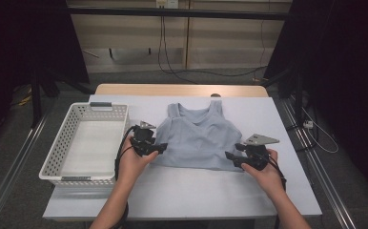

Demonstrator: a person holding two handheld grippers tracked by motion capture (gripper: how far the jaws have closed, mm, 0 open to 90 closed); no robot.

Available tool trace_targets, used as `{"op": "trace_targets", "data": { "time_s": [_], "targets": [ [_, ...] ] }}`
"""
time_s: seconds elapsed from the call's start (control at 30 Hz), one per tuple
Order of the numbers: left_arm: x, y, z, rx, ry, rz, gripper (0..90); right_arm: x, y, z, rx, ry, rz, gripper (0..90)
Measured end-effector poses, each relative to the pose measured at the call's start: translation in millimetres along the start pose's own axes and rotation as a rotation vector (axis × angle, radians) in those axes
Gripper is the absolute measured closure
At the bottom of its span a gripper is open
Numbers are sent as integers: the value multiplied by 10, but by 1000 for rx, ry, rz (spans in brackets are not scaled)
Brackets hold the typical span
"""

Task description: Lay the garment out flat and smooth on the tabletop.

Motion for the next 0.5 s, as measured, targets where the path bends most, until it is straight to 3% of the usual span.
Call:
{"op": "trace_targets", "data": {
  "time_s": [0.13,0.27,0.37,0.5],
  "targets": [
    [28,-11,39,-8,-16,-10,384,-77,74,64,23,-15,39,417],
    [34,-51,66,-9,-19,-43,383,-96,84,190,9,-72,55,435],
    [60,-63,110,-14,-26,-59,390,-112,113,262,13,-111,71,471],
    [113,-66,162,-16,-52,-58,412,-95,127,334,55,-123,46,574]
  ]
}}
Point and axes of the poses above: each handheld gripper's, and its own axes: x roughly forward along the jaws, z roughly out of its underside, y roughly to its right, the point moved 3 cm from there along x, roughly forward along the jaws
